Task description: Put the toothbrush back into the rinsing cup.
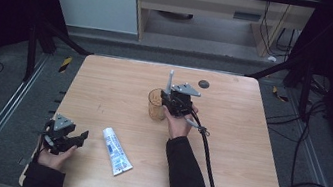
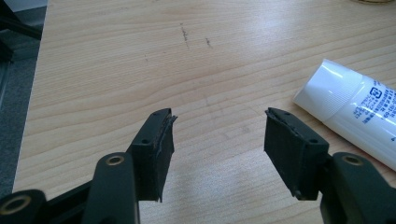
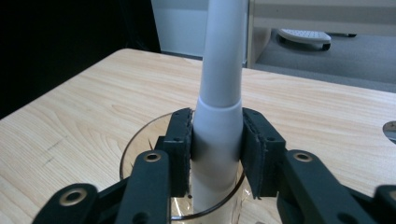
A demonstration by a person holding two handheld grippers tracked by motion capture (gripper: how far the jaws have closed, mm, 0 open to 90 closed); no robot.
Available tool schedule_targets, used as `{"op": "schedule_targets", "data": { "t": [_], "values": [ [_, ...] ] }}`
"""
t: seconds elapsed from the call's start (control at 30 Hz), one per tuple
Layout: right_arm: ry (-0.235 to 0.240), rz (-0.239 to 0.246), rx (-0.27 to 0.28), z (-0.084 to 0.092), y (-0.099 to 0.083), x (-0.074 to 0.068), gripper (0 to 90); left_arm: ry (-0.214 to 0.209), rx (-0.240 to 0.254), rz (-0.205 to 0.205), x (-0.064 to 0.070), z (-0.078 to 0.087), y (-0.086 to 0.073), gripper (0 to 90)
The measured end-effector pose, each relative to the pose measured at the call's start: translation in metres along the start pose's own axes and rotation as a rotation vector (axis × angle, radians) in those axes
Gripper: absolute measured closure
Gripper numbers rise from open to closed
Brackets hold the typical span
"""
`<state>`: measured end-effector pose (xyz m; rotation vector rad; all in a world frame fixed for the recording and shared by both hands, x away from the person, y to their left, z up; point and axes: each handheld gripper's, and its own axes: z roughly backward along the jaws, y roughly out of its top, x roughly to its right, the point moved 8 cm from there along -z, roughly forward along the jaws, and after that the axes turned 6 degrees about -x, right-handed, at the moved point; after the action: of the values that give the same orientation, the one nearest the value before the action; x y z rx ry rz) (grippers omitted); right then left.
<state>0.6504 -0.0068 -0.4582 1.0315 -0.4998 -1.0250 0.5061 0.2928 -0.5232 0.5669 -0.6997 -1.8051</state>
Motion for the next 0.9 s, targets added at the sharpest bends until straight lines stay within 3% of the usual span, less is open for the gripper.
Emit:
{"op": "schedule_targets", "data": {
  "t": [0.6, 0.9],
  "values": [
    [0.031, 0.029, 0.019, 0.009, 0.005, -0.008, 47.5, -0.003, 0.000, -0.002, 0.001, 0.000, 0.000, 41.5],
    [0.047, 0.055, -0.007, 0.018, 0.005, -0.012, 31.5, -0.011, 0.002, 0.000, 0.002, 0.001, 0.001, 42.4]
  ]
}}
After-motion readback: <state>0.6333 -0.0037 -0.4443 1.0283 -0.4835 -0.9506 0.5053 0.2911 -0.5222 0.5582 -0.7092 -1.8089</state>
